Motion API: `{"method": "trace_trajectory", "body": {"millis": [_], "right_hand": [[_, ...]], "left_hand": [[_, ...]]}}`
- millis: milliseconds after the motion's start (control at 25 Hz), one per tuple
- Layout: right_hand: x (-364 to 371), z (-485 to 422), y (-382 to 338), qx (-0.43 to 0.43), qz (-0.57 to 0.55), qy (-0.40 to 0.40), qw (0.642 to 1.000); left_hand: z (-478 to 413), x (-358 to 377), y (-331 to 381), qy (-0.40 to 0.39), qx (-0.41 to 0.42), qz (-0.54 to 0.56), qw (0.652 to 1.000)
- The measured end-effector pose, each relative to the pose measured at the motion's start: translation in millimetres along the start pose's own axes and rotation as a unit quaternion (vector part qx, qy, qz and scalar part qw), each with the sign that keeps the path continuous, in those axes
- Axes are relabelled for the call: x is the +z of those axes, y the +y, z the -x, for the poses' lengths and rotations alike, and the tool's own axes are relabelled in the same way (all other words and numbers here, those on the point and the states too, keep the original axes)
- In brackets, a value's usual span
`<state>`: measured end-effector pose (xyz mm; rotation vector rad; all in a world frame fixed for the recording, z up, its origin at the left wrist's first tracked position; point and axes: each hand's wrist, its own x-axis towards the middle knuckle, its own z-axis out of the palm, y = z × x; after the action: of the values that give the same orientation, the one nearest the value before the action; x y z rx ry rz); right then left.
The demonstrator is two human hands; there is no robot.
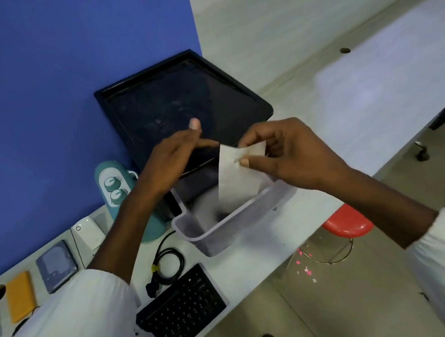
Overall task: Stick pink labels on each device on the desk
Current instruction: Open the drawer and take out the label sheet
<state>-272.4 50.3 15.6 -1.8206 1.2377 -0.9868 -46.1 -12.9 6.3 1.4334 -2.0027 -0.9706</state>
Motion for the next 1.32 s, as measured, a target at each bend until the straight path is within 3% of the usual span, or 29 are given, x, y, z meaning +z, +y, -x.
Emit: {"method": "trace_trajectory", "body": {"millis": [80,160,320,520,640,840,1000,1320], "right_hand": [[-4,1,-10,-0.012,-0.038,0.071,0.997],[-4,3,-22,-0.020,-0.065,0.124,0.990],[6,12,-28,0.005,-0.099,0.194,0.976],[58,58,21,0.133,-0.086,0.306,0.939],[111,85,50,0.205,-0.088,0.271,0.936],[152,85,54,0.214,-0.098,0.248,0.940],[158,70,56,0.221,-0.104,0.224,0.943],[170,18,64,0.208,-0.094,0.174,0.958]], "left_hand": [[18,-2,17,-0.057,0.026,0.099,0.993],[31,-3,23,-0.084,0.077,0.064,0.991],[37,-4,22,-0.002,0.077,-0.004,0.997],[40,-26,13,0.076,0.074,-0.059,0.993],[44,-35,4,0.088,0.052,-0.145,0.984],[48,-43,-9,0.108,-0.051,-0.243,0.963],[47,-50,-18,0.096,-0.112,-0.231,0.962],[40,-56,-29,0.096,-0.129,-0.220,0.962]]}}
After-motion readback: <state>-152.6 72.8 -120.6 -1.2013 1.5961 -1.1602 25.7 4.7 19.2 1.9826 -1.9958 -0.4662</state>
